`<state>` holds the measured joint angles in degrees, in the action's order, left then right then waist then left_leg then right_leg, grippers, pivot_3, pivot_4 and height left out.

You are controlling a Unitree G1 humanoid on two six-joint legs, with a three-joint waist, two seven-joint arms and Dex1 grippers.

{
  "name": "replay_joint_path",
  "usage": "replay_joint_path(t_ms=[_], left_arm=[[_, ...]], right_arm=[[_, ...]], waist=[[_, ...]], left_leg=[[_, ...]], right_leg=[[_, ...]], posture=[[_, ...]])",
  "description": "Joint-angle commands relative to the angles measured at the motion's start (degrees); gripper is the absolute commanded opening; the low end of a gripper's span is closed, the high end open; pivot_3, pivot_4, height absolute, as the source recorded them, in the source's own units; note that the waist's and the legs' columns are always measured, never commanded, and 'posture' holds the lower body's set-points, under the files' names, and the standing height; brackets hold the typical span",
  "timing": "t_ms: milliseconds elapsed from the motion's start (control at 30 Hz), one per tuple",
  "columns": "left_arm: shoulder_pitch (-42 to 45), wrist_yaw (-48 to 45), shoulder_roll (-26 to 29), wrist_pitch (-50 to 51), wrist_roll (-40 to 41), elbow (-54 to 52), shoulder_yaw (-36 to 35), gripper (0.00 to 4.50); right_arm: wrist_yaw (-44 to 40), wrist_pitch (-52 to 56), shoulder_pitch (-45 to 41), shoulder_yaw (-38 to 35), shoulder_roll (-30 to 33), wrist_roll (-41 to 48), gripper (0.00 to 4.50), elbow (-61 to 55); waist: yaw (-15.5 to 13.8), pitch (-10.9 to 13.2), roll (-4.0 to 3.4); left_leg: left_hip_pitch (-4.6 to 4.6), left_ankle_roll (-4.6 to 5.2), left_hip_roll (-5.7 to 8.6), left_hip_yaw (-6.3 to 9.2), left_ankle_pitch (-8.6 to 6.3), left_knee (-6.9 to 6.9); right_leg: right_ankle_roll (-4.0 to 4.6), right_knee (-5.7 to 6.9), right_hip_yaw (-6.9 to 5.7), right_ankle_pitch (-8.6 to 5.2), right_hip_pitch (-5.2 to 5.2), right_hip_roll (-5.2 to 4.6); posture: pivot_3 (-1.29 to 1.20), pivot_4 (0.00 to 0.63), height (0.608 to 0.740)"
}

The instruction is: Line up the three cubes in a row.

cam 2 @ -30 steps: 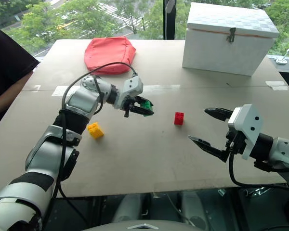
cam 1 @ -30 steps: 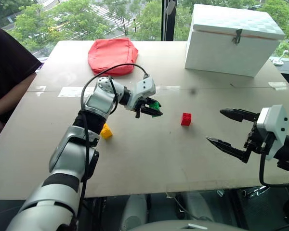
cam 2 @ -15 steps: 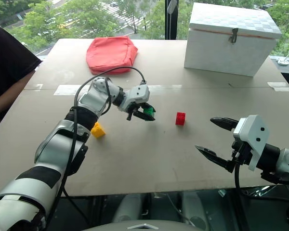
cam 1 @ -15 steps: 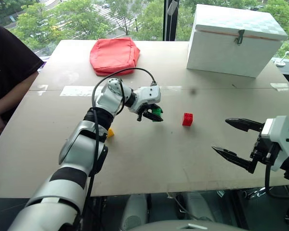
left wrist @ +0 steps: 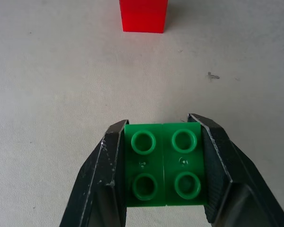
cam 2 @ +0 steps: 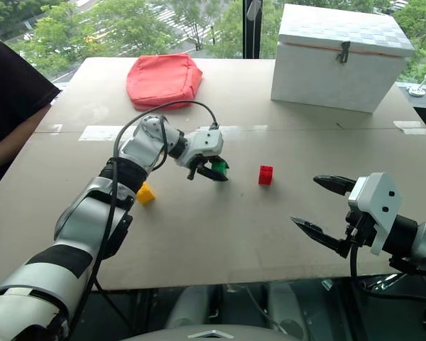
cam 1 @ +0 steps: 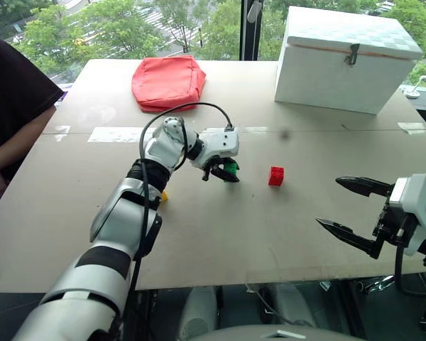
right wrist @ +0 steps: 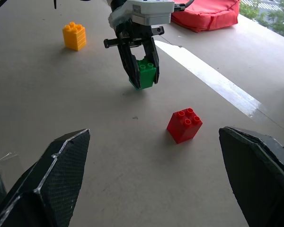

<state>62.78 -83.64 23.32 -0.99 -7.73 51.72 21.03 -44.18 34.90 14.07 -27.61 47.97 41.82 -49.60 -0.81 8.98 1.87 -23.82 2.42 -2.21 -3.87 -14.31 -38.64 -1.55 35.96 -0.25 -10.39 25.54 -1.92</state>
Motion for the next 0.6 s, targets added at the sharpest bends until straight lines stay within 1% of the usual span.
replay_joint_path(t_ms=[33,267,333,367,400,433,467,533,600], left_arm=[[2.2,0.1,-0.4,-1.3,-0.3,0.3,-0.3,1.31],[2.8,0.6,-0.9,-3.1,-1.5,2.0,-0.1,1.31],[3.0,1.1,-1.2,-3.5,-1.6,2.5,-0.4,2.32],[3.2,1.7,-1.4,-4.0,-1.7,2.8,-0.6,2.51],[3.2,1.7,-1.5,-4.6,-1.8,2.9,-0.6,2.91],[3.2,2.0,-1.6,-4.8,-1.5,2.8,-1.0,3.16],[3.2,1.7,-1.5,-4.3,-1.1,2.2,-1.3,3.78],[2.9,0.8,-0.8,-3.0,-0.3,0.8,-1.9,4.47],[2.4,-0.3,0.5,-1.3,0.3,-1.3,-2.4,4.47]], right_arm=[[0.6,-0.9,-0.4,-0.6,0.4,0.4,4.5,-1.5],[0.7,-0.8,0.1,-1.0,0.4,0.6,4.5,-1.7],[0.8,-0.7,0.3,-1.1,0.4,0.7,4.5,-1.7],[0.8,-0.7,0.3,-1.2,0.4,0.8,4.5,-1.8],[0.9,-0.7,0.4,-1.2,0.4,0.8,4.5,-1.8],[1.0,-0.6,0.5,-1.3,0.5,0.9,4.5,-1.9],[1.0,-0.5,0.7,-1.6,0.5,1.0,4.5,-2.0],[1.0,-0.4,0.9,-1.8,0.6,1.2,4.5,-2.0],[0.9,-0.5,1.1,-2.0,0.7,1.2,4.5,-2.0]], waist=[[0.0,0.0,0.0],[0.0,0.0,0.0],[0.0,0.0,0.0],[0.0,0.0,0.0],[0.0,0.0,0.0],[0.0,0.0,0.0],[0.0,0.0,0.0],[0.0,0.0,0.0],[0.1,0.0,0.0]], left_leg=[[0.0,0.0,0.0,0.0,0.0,0.0],[0.0,0.0,0.0,0.0,0.0,-0.01],[0.0,0.0,0.0,0.0,0.0,-0.01],[0.0,0.0,0.0,0.0,0.0,-0.01],[0.0,0.0,0.0,0.0,0.0,-0.01],[-0.01,0.0,0.0,0.01,0.0,-0.02],[-0.01,0.0,0.01,0.02,0.0,-0.02],[-0.01,0.0,0.01,0.01,0.0,-0.02],[-0.01,0.0,0.01,0.01,0.0,-0.02]], right_leg=[[0.0,0.0,0.0,0.0,0.0,0.0],[0.0,0.0,0.0,0.0,0.0,0.0],[0.0,0.0,0.0,0.0,0.0,0.0],[0.0,0.01,0.0,0.0,0.0,0.0],[0.0,0.01,0.0,0.01,0.0,0.0],[-0.01,0.0,0.0,0.01,0.0,0.0],[-0.01,0.0,0.0,0.01,-0.01,0.0],[-0.01,0.0,0.01,0.01,-0.01,0.0],[-0.02,0.01,0.01,0.01,-0.01,0.0]], posture=[[0.0,0.15,0.74],[0.0,0.15,0.74],[0.0,0.15,0.74],[0.0,0.15,0.74],[0.0,0.15,0.74],[0.0,0.15,0.74],[0.0,0.15,0.74],[0.0,0.15,0.74],[0.0,0.15,0.74]])
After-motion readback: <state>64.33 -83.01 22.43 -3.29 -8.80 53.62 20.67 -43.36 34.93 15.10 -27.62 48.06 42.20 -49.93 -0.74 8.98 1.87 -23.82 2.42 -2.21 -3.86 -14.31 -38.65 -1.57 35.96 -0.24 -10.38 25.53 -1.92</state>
